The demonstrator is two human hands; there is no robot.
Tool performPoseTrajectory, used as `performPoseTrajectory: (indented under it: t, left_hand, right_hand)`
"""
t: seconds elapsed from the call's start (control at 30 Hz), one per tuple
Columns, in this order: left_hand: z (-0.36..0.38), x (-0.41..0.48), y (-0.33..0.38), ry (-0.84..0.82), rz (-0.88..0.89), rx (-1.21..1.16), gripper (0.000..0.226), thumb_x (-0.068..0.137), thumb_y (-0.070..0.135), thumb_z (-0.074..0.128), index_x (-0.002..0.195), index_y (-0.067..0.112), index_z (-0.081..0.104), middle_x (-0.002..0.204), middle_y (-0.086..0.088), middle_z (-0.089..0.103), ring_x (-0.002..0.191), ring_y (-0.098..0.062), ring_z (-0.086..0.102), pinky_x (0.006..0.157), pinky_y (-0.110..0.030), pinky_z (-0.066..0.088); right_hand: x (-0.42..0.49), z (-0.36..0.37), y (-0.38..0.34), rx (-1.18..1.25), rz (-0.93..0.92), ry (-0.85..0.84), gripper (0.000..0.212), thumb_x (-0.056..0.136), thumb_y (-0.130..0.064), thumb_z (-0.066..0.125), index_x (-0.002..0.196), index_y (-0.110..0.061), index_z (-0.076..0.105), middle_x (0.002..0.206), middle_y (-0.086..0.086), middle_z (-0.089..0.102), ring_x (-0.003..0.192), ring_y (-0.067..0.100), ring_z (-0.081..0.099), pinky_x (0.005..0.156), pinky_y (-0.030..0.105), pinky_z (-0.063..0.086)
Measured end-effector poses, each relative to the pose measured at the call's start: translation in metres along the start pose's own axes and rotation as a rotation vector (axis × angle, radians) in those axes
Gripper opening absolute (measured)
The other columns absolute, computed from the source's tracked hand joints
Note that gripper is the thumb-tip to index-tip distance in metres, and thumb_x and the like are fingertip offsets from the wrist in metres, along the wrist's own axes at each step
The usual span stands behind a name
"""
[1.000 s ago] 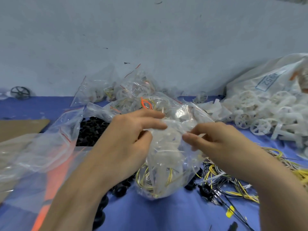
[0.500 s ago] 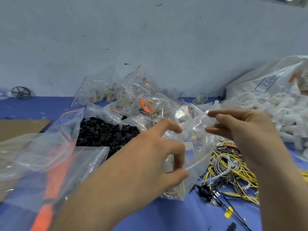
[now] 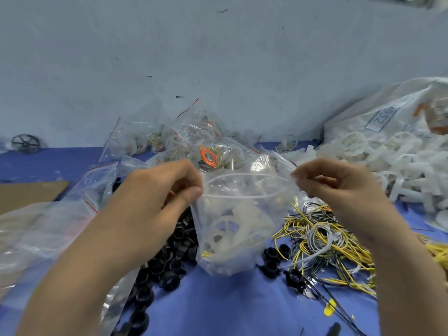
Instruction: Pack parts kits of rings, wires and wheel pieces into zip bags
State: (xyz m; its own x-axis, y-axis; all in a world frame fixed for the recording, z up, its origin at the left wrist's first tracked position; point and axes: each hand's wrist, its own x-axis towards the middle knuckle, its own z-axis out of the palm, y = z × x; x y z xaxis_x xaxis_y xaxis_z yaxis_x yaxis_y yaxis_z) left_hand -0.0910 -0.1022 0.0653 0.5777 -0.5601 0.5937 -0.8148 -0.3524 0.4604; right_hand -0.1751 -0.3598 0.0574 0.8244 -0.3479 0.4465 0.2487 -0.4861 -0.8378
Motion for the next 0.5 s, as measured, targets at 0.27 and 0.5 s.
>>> performPoseTrajectory:
  t: [0.27, 0.5]
  left_hand:
    - [0.004, 0.005, -0.003, 0.24, 0.04, -0.224, 0.003, 0.083, 0.033, 0.06, 0.084, 0.034, 0.057, 0.081, 0.012, 0.062, 0.073, -0.003, 0.058, 0.067, -0.01, 0.043]
    - [0.014, 0.005, -0.001, 0.105, 0.049, -0.367, 0.027, 0.082, 0.026, 0.064, 0.099, 0.045, 0.055, 0.073, 0.008, 0.053, 0.068, -0.014, 0.054, 0.068, -0.019, 0.045]
  right_hand:
    - [0.0, -0.014, -0.002, 0.197, -0.215, 0.073, 0.033, 0.078, 0.002, 0.067, 0.08, -0.029, 0.057, 0.072, -0.008, 0.063, 0.068, 0.009, 0.055, 0.066, 0.016, 0.045]
    - [-0.01, -0.007, -0.025, -0.228, -0.173, -0.043, 0.027, 0.081, -0.015, 0.071, 0.1, -0.032, 0.065, 0.094, -0.013, 0.067, 0.101, 0.0, 0.06, 0.097, 0.012, 0.036]
